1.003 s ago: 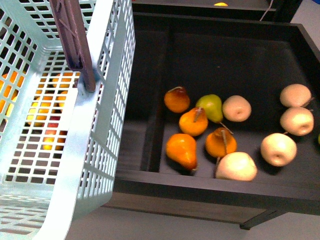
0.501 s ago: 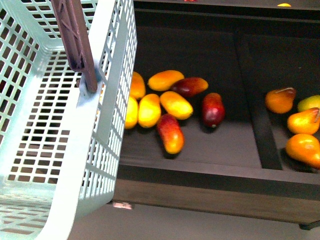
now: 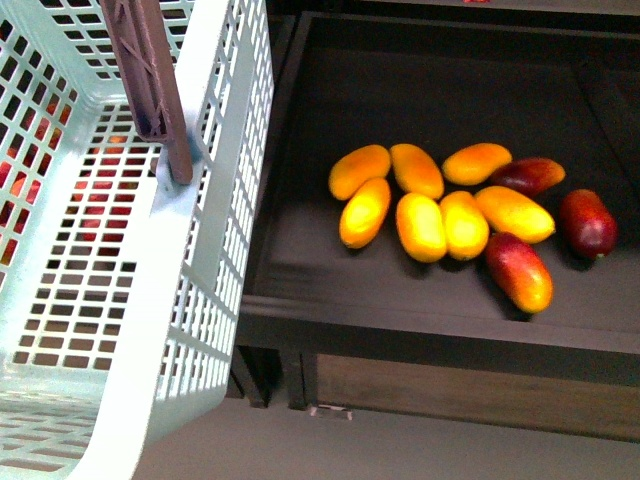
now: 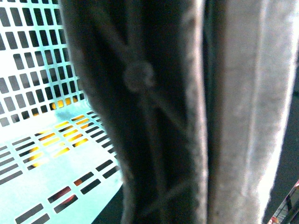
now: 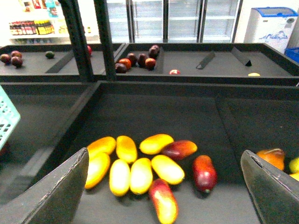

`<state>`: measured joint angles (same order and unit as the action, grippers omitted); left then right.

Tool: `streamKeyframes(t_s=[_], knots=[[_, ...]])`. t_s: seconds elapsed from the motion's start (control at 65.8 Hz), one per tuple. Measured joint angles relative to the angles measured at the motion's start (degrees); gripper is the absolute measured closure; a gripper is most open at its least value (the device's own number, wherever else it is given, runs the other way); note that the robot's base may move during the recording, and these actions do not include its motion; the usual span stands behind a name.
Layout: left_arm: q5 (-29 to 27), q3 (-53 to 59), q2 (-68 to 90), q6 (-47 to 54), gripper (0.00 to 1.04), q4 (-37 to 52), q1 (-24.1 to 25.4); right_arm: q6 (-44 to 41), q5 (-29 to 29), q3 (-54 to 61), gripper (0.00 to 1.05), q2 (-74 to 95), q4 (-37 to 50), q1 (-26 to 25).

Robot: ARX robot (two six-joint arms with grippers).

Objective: Pick mango and avocado into basket

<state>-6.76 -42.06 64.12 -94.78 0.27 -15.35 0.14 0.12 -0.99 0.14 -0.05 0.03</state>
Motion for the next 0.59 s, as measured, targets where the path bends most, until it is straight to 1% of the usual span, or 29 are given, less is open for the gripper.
streamKeyframes(t_s=[0.593], knots=[[-0.09, -0.07, -0.07, 0.2, 0.9, 0.0, 0.0, 0.02, -0.35, 0.0, 0.09, 0.04, -0.07, 0.0]])
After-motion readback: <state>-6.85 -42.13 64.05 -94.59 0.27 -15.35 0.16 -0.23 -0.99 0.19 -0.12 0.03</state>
